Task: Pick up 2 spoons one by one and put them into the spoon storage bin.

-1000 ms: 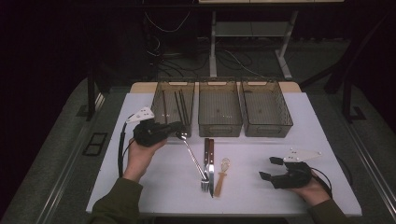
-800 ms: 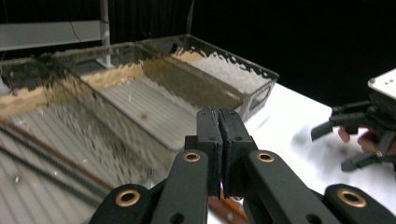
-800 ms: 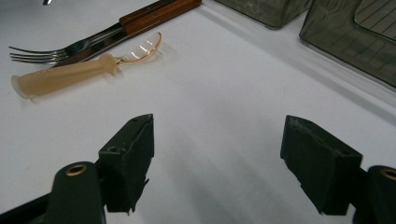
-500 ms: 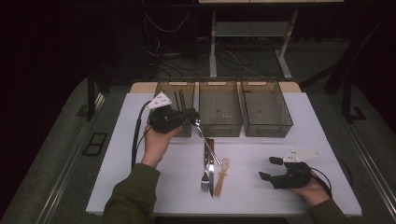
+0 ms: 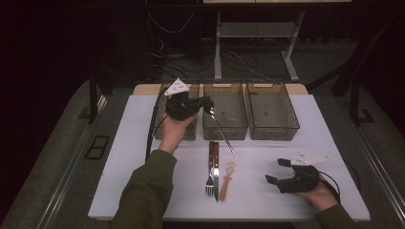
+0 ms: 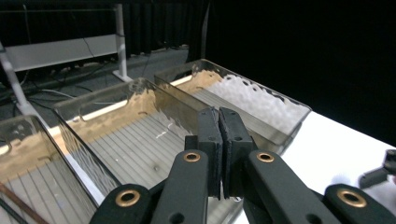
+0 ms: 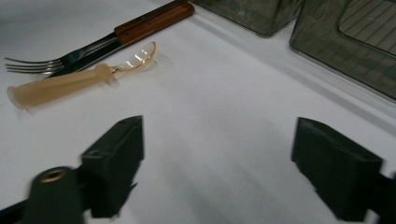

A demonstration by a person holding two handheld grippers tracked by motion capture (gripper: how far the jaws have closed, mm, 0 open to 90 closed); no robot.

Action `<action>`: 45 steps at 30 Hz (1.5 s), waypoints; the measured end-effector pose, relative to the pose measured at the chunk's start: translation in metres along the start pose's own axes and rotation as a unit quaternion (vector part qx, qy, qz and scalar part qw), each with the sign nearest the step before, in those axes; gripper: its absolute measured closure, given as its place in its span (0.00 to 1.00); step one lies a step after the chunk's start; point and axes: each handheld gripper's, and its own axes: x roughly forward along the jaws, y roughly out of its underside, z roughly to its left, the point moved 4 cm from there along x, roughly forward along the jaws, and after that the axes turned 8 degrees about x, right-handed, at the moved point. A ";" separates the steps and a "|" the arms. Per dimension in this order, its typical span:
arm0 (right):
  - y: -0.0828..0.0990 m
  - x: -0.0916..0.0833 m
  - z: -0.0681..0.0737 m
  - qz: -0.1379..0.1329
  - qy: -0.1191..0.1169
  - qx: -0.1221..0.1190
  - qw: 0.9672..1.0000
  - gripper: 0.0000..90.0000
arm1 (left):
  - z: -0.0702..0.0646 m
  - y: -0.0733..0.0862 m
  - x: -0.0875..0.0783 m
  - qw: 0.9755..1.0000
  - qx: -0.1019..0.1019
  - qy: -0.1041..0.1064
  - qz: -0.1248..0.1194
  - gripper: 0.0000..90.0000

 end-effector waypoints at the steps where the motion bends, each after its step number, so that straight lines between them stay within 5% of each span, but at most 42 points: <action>1: 0.000 0.000 0.000 -0.001 0.002 0.004 1.000 0.13 | 0.001 -0.002 0.002 1.000 -0.002 -0.002 -0.001 0.98; 20: 0.001 0.001 0.002 0.013 -0.002 -0.004 1.000 0.12 | 0.020 -0.035 0.048 0.998 0.006 -0.060 -0.021 0.98; 29: 0.001 0.000 0.003 0.013 -0.004 -0.007 1.000 0.12 | 0.028 -0.023 0.068 0.995 0.016 -0.096 -0.003 0.98; 45: 0.001 -0.001 0.002 0.011 -0.004 -0.008 1.000 0.12 | 0.020 0.007 0.096 0.995 0.008 -0.087 0.042 0.97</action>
